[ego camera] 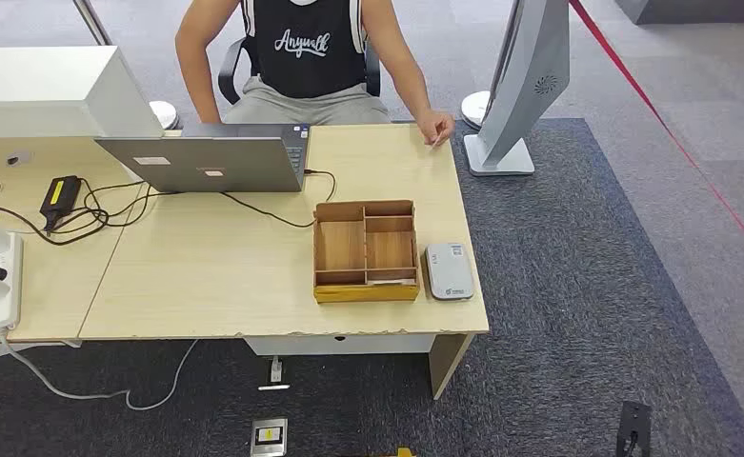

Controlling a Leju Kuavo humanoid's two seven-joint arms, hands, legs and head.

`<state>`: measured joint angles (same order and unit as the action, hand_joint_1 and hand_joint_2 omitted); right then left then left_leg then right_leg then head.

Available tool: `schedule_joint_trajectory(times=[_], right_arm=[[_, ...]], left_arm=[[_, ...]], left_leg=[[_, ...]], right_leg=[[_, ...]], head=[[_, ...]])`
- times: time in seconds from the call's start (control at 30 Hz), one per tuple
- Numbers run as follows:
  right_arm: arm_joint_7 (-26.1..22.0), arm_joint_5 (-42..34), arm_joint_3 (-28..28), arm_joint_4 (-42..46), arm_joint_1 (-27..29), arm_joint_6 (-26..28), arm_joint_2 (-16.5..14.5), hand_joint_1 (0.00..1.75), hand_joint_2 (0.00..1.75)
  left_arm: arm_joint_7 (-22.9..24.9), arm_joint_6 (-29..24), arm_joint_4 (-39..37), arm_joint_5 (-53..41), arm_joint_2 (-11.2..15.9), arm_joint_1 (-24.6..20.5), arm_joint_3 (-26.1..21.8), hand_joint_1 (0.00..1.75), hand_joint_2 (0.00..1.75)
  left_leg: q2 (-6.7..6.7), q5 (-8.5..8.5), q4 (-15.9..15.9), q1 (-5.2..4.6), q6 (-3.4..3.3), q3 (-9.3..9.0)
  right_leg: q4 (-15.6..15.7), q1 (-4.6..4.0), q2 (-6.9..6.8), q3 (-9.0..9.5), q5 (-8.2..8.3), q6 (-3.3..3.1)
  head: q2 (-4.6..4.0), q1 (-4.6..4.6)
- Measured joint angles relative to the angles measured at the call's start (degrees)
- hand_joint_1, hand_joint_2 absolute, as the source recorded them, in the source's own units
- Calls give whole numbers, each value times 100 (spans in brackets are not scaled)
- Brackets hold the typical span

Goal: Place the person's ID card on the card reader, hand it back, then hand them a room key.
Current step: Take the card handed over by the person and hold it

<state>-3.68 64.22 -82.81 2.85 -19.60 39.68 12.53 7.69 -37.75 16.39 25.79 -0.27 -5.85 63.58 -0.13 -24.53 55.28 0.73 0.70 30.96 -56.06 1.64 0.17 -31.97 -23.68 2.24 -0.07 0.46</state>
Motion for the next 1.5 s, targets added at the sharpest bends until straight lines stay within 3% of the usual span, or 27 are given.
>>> schedule_joint_trajectory(times=[0.27, 0.43, 0.63, 0.73, 1.0, 1.23, 1.37, 1.43, 1.5], right_arm=[[-705, -169, -193, -48, -604, 8, 405, 0, 175], [-1500, -78, -251, -71, -1233, 8, 668, 0, 175], [-1653, -48, -293, -91, -1593, 7, 800, 0, 175], [-2004, 10, -322, -114, -1684, 1, 816, 0, 175], [-2768, 1356, -334, -157, -2664, 5, 735, 0, 175], [-2977, 2307, -283, -47, -3390, 9, 289, 0, 175], [-2960, 2398, -66, 263, -3567, -226, -212, 0, 175], [-2647, 1983, 251, 834, -3354, -695, -449, 0, 175], [-1626, 948, 918, 1936, -2706, -1081, -332, 0, 175]], left_arm=[[0, 0, 0, -67, -15, 0, 0, 0, 0], [7, 0, 0, -126, -29, -3, 0, 0, 0], [11, 0, 0, -150, -42, -1, 0, 0, 0], [13, 0, 0, -180, -44, -1, 0, 0, 0], [-2, 0, 0, -350, -75, -8, 0, 0, 0], [7, 0, 0, -395, -93, -6, 0, 0, 0], [11, 0, 1, -394, -105, -14, 0, 0, 0], [11, 0, 3, -392, -112, -28, 1, 0, 0], [7, 0, 8, -392, -126, -51, 2, 0, 0]], left_leg=[[0, 4, 0, -2, -4, 1], [0, 8, 2, -4, -7, -1], [-7, 10, 2, -3, -10, 0], [-7, 10, 1, -3, -10, 5], [-6, 22, 2, -4, -13, 8], [-6, 27, 1, -2, -12, 12], [-2, 26, 6, 2, -9, 1], [-3, 20, 18, 5, -11, -33], [-99, 20, 32, 1, -36, -33]], right_leg=[[0, 2, 0, 1, 3, 3], [-1, 4, 0, 1, 7, 5], [-1, 3, -7, 7, 7, 6], [-2, 3, -6, 6, 7, 6], [-3, 4, -5, 2, 18, 12], [-6, 2, -6, -3, 25, 8], [0, -3, -2, -14, 23, 5], [24, -11, -1, -17, 14, 8], [41, -3, -95, 27, -15, 45]], head=[[-1, 0], [-1, 0], [-2, 0], [-2, 1], [-1, 1], [-2, -1], [-2, 1], [-2, -29], [-2, -84]])
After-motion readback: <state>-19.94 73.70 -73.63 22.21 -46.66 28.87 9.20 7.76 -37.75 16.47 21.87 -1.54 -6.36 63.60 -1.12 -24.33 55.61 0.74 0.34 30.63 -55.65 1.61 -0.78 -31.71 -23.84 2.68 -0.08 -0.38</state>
